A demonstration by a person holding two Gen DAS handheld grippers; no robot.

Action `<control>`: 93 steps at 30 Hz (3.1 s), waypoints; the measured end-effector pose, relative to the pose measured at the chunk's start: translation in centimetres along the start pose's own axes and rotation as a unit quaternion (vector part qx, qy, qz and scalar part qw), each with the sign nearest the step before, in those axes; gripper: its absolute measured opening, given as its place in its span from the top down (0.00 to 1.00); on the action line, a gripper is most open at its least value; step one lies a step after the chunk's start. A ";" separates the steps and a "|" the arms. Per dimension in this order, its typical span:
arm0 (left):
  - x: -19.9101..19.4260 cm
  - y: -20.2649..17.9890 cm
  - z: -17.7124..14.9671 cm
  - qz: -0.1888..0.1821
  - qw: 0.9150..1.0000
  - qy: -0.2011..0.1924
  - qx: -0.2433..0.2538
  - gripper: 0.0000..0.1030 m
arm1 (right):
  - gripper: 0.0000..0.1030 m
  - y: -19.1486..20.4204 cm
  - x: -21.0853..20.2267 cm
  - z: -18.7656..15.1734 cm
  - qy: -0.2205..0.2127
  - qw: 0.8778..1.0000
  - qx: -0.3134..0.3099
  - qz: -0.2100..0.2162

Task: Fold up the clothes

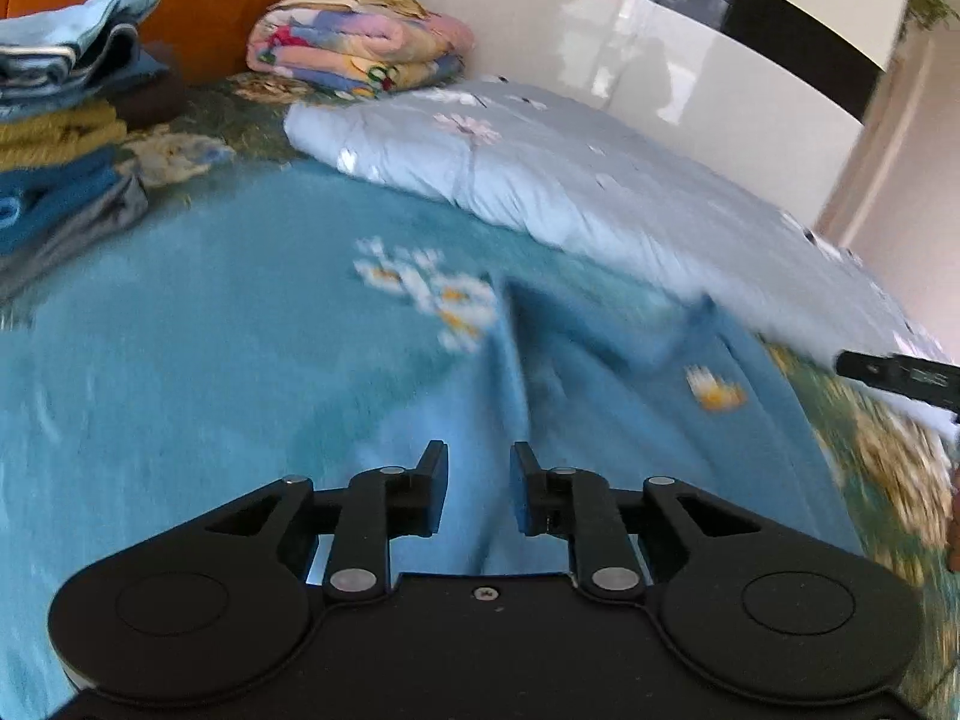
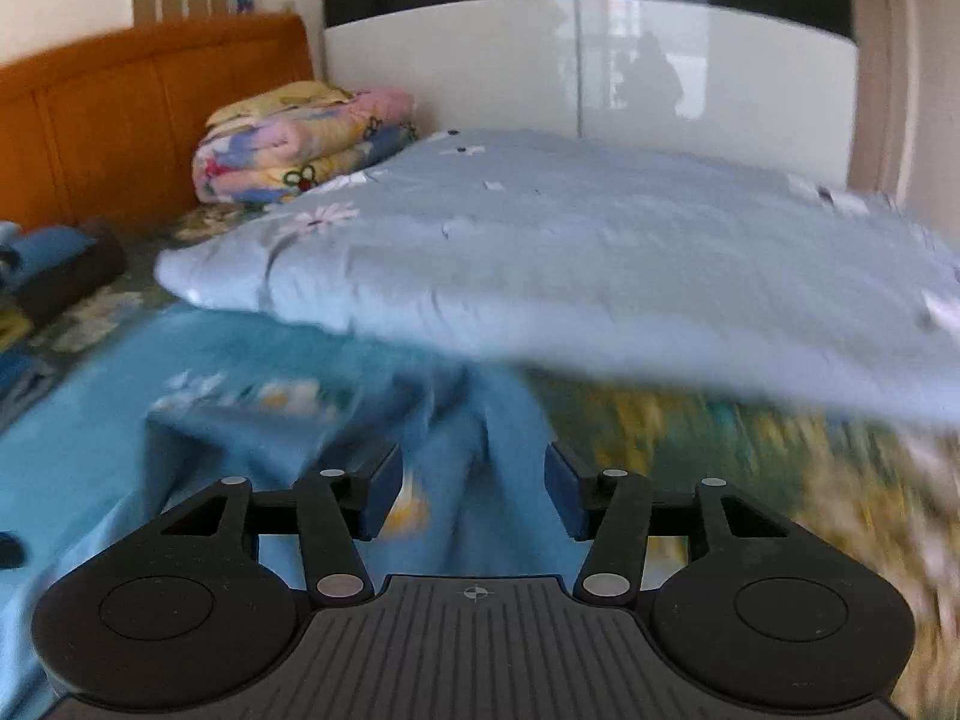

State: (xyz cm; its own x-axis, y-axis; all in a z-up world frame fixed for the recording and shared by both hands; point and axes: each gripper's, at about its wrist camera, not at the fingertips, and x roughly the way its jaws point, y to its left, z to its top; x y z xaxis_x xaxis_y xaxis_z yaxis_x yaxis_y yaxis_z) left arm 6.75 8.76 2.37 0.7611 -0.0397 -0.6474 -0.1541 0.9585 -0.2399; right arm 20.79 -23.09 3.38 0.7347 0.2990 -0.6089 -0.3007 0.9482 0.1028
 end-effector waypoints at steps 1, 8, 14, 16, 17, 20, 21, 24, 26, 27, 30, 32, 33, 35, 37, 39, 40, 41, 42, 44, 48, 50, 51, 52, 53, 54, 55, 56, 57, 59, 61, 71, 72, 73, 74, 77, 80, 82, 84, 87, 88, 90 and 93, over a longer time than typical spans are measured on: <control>-0.3 -0.2 -1.0 -0.001 1.000 0.007 -0.001 0.81 | 0.52 -0.2 -1.5 -1.7 0.009 1.000 -0.006 -0.002; -2.3 -2.7 -7.3 -0.012 1.000 0.027 -0.003 0.76 | 0.34 -0.3 -8.3 -11.5 0.065 0.993 -0.081 -0.061; -4.2 -5.4 -9.6 -0.013 0.999 -0.013 0.051 0.68 | 0.41 -1.1 -7.6 -12.8 0.100 0.993 -0.020 -0.059; -4.8 -5.8 -10.2 -0.019 0.998 -0.026 0.059 0.63 | 0.42 -1.2 -7.3 -13.0 0.107 0.993 -0.002 -0.051; -5.1 -6.0 -10.4 -0.019 0.997 -0.030 0.064 0.61 | 0.46 -1.2 -7.1 -13.2 0.114 0.992 0.007 -0.054; -5.4 -6.1 -11.1 -0.017 0.997 -0.032 0.073 0.60 | 0.61 -1.3 -7.0 -13.8 0.119 0.991 0.042 -0.050; -5.3 -6.1 -11.4 -0.015 0.997 -0.032 0.074 0.60 | 0.67 -1.1 -7.0 -13.8 0.118 0.991 0.048 -0.045; -5.5 -6.1 -12.4 -0.013 0.996 -0.044 0.077 0.60 | 0.93 -0.6 -7.2 -14.0 0.108 0.992 0.061 -0.031; -5.6 -6.2 -12.8 -0.015 0.995 -0.050 0.084 0.60 | 0.96 -0.5 -7.4 -13.9 0.099 0.992 0.065 -0.032; -5.6 -6.3 -12.9 -0.016 0.995 -0.052 0.089 0.60 | 0.96 -0.7 -7.5 -13.7 0.094 0.993 0.067 -0.038; -5.6 -6.4 -13.3 -0.020 0.994 -0.056 0.096 0.60 | 0.96 -2.1 -8.5 -12.3 0.058 0.994 0.049 -0.082; -5.5 -6.4 -13.6 -0.020 0.994 -0.054 0.096 0.59 | 0.96 -3.7 -9.1 -10.7 0.033 0.991 0.027 -0.131; -5.4 -6.5 -13.7 -0.019 0.994 -0.052 0.097 0.59 | 0.96 -4.7 -9.1 -9.7 0.020 0.987 0.016 -0.160; -5.1 -6.6 -13.9 -0.019 0.994 -0.048 0.099 0.59 | 0.96 -6.8 -8.8 -7.6 -0.002 0.977 -0.002 -0.214; -5.0 -6.6 -13.8 -0.020 0.994 -0.049 0.097 0.59 | 0.96 -8.9 -7.8 -5.5 -0.019 0.963 -0.021 -0.269; -4.9 -6.6 -13.6 -0.019 0.994 -0.051 0.095 0.57 | 0.96 -10.9 -6.3 -3.6 -0.023 0.951 -0.025 -0.309; -4.8 -6.6 -13.4 -0.017 0.994 -0.052 0.094 0.57 | 0.96 -12.1 -5.0 -2.8 -0.019 0.945 -0.022 -0.325; -4.8 -6.5 -13.3 -0.015 0.994 -0.052 0.092 0.56 | 0.96 -13.0 -3.9 -2.2 -0.014 0.941 -0.018 -0.339; -4.8 -6.3 -13.1 -0.012 0.995 -0.053 0.089 0.55 | 0.96 -13.9 -2.6 -1.7 -0.006 0.936 -0.012 -0.351; -4.8 -5.8 -12.7 -0.007 0.995 -0.054 0.082 0.53 | 0.95 -15.4 -0.3 -1.4 0.024 0.933 0.015 -0.358; -5.0 -4.7 -11.9 0.005 0.996 -0.060 0.068 0.51 | 0.82 -15.9 1.5 -2.3 0.067 0.945 0.056 -0.316; -5.2 -3.9 -11.3 0.013 0.996 -0.065 0.066 0.48 | 0.56 -14.2 -0.7 -3.1 0.032 0.956 0.042 -0.287; -5.2 -3.5 -11.0 0.018 0.995 -0.067 0.068 0.46 | 0.51 -13.2 -2.1 -3.6 0.011 0.962 0.031 -0.270; -5.2 -2.9 -10.6 0.031 0.995 -0.068 0.072 0.45 | 0.48 -12.2 -3.5 -4.1 -0.010 0.967 0.018 -0.255; -5.1 -2.4 -10.3 0.044 0.994 -0.068 0.073 0.44 | 0.47 -11.3 -4.7 -4.6 -0.027 0.970 0.002 -0.243; -5.0 -1.7 -9.9 0.057 0.994 -0.066 0.071 0.43 | 0.41 -10.3 -5.9 -5.2 -0.039 0.971 -0.017 -0.236; -4.9 -0.9 -9.7 0.070 0.993 -0.060 0.067 0.43 | 0.25 -9.3 -7.0 -5.9 -0.050 0.970 -0.037 -0.235; -4.7 0.0 -9.5 0.083 0.993 -0.054 0.063 0.43 | 0.20 -8.4 -7.8 -6.6 -0.061 0.969 -0.049 -0.236; -4.3 0.6 -9.5 0.095 0.992 -0.044 0.064 0.43 | 0.20 -7.7 -8.3 -7.1 -0.062 0.970 -0.056 -0.227; -3.1 1.8 -9.4 0.123 0.990 -0.018 0.068 0.45 | 0.20 -6.5 -8.1 -8.1 -0.049 0.977 -0.065 -0.197; -2.3 2.1 -9.3 0.125 0.989 -0.018 0.078 0.46 | 0.20 -5.0 -7.1 -8.8 -0.030 0.981 -0.077 -0.173; -0.5 4.1 -4.1 0.136 0.987 -0.064 0.050 0.96 | 0.20 1.1 -5.7 -7.3 -0.022 0.984 -0.103 -0.146; -0.7 5.1 -2.8 0.146 0.986 -0.078 0.034 0.96 | 0.20 1.2 -5.6 -7.2 -0.022 0.983 -0.103 -0.148; -0.9 6.4 -1.4 0.163 0.982 -0.096 0.015 0.96 | 0.20 1.3 -5.4 -7.0 -0.021 0.983 -0.103 -0.151; -1.1 7.6 0.0 0.176 0.978 -0.112 -0.001 0.96 | 0.20 1.2 -5.3 -6.9 -0.020 0.983 -0.099 -0.153; -0.5 11.2 3.8 0.237 0.962 -0.130 -0.037 0.95 | 0.20 0.9 -4.4 -6.3 -0.008 0.986 -0.075 -0.147; 0.3 14.3 6.1 0.262 0.955 -0.118 -0.079 0.95 | 0.20 1.3 -3.2 -5.6 0.001 0.987 -0.062 -0.146; 0.4 14.9 6.3 0.248 0.957 -0.114 -0.093 0.94 | 0.20 1.8 -2.2 -5.0 0.000 0.988 -0.066 -0.139; 0.6 14.3 5.9 0.215 0.966 -0.112 -0.092 0.83 | 0.20 2.5 -0.9 -4.1 -0.003 0.988 -0.075 -0.133; 1.6 12.2 4.2 0.162 0.980 -0.088 -0.071 0.74 | 0.20 3.4 2.0 -1.7 -0.004 0.989 -0.079 -0.122; 2.0 11.4 3.6 0.140 0.985 -0.076 -0.072 0.74 | 0.20 3.6 3.0 -0.8 -0.001 0.990 -0.075 -0.117; 2.4 9.9 2.1 0.098 0.991 -0.051 -0.072 0.73 | 0.20 3.9 4.4 0.5 0.010 0.993 -0.061 -0.103; 1.8 7.4 -0.3 0.036 0.997 -0.035 -0.061 0.69 | 0.20 4.1 5.1 0.9 0.020 0.996 -0.039 -0.078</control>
State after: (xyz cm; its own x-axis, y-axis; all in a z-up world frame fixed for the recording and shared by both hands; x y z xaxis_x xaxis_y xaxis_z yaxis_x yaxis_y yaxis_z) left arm 6.84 15.75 -0.79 0.7875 0.0514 -0.6142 -0.2816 0.9164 -0.2844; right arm 23.84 -17.55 1.41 0.7524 0.1425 -0.6432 -0.2321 0.9711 -0.0563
